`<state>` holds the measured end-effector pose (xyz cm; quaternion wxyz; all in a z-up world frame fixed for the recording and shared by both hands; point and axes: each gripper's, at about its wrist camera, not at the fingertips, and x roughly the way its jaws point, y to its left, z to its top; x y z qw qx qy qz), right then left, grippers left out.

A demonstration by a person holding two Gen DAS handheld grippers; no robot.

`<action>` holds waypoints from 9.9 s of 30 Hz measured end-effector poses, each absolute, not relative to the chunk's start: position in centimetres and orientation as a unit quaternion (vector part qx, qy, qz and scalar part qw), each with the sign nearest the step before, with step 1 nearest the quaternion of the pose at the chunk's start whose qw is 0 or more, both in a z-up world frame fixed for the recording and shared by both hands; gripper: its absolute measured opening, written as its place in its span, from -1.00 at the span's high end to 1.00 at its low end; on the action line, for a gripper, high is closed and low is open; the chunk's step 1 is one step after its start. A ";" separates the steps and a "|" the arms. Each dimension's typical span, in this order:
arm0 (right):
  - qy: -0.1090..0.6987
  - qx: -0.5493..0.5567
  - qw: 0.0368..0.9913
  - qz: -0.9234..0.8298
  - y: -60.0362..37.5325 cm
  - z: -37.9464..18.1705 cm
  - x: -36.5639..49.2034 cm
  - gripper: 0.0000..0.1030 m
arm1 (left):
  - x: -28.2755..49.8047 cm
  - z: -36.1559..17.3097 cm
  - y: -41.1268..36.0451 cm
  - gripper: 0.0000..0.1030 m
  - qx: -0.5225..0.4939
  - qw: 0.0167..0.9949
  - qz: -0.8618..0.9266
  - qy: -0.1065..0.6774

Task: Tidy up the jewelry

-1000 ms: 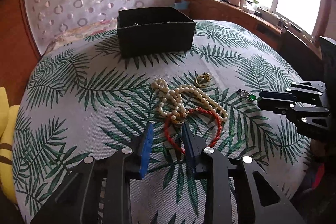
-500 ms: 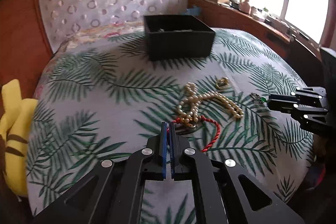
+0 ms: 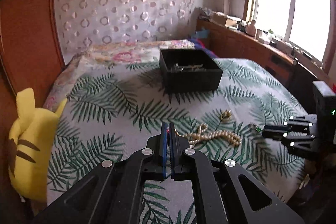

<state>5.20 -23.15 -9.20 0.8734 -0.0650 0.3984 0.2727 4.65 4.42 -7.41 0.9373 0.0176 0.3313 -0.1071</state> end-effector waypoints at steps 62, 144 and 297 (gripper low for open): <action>0.289 -0.110 0.909 0.279 -18.9 1.4 14.8 0.70 | 19.0 -3.7 -1.5 0.98 0.019 0.949 -0.123 0.290; 0.410 -0.137 0.845 0.315 -18.0 -7.3 13.4 0.78 | 8.8 -13.3 0.6 0.85 0.062 0.891 -0.189 0.408; 0.224 0.011 0.963 0.151 -25.1 3.2 4.2 -0.95 | 1.9 0.9 0.0 -0.85 0.014 0.976 -0.020 0.216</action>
